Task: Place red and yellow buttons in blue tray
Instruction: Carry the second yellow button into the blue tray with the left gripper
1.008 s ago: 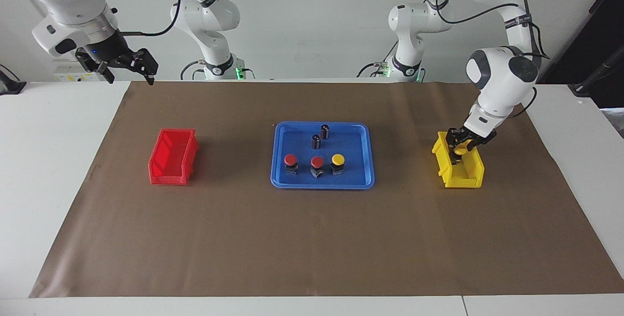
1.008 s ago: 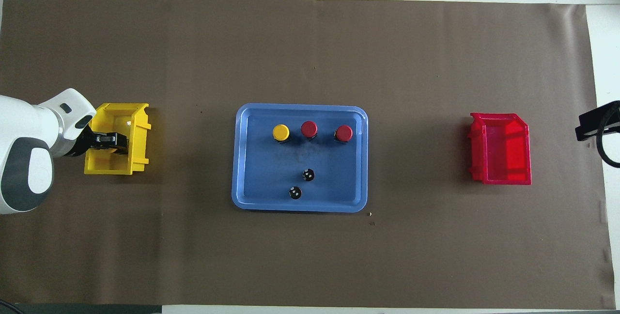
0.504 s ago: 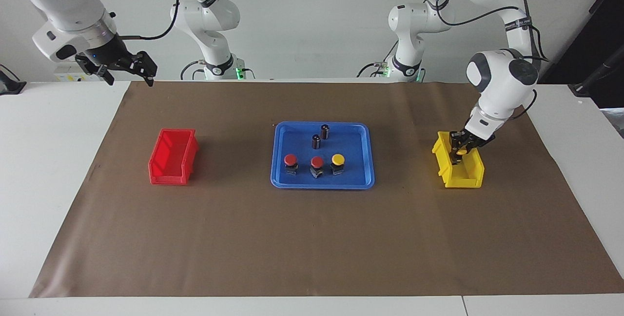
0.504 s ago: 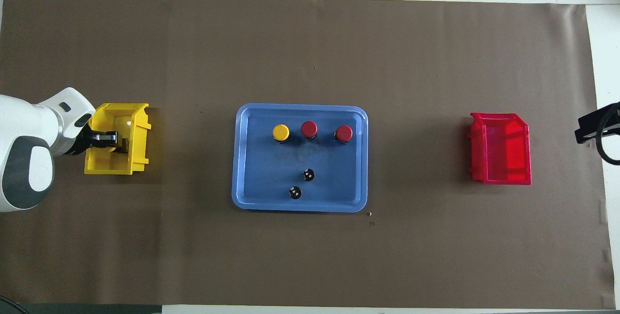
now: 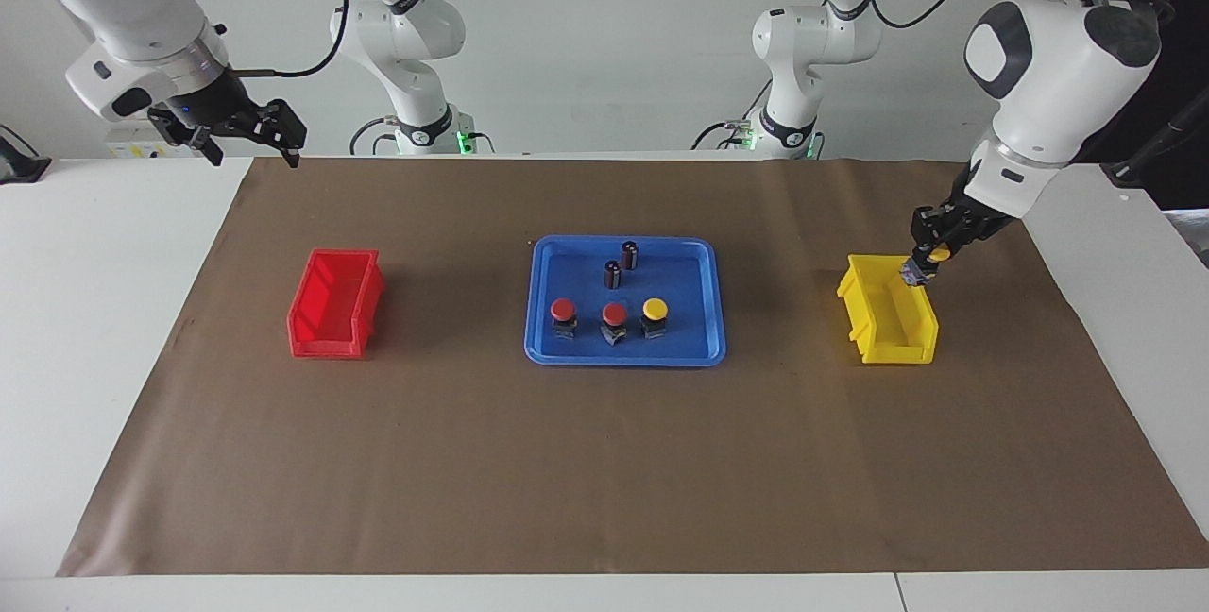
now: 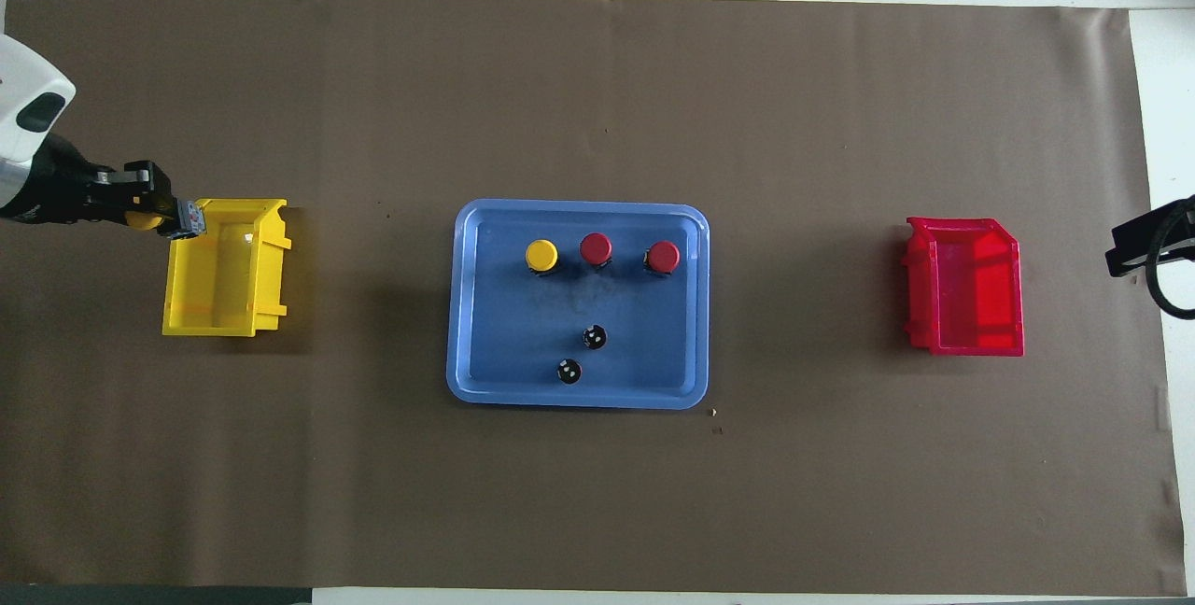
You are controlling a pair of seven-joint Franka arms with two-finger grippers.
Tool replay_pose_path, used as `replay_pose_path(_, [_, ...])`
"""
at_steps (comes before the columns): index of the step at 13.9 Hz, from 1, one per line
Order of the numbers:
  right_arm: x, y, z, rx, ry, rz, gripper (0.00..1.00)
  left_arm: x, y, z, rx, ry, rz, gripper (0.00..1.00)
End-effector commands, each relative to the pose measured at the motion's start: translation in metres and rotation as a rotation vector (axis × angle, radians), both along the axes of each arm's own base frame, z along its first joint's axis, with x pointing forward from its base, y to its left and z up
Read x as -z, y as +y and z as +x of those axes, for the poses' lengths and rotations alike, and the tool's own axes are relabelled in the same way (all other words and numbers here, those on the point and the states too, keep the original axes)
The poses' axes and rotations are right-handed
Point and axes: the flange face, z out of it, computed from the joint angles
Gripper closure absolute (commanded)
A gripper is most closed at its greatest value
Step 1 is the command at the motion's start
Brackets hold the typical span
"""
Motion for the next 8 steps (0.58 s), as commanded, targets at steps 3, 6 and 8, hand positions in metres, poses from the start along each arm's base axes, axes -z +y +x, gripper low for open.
replay_pose_path(3, [0.000,-0.002,0.000,-0.022,-0.018,0.010,0.00,0.080,-0.139,-0.034,0.065,0.021,-0.009,0.98])
replay_pose_path(6, [0.001,-0.004,0.000,-0.020,-0.015,0.011,0.00,0.105,-0.172,-0.041,0.058,0.012,-0.027,0.98])
replay_pose_path(8, [0.001,-0.004,0.000,-0.034,-0.014,0.015,0.00,0.126,-0.189,-0.043,0.067,0.016,-0.037,0.98])
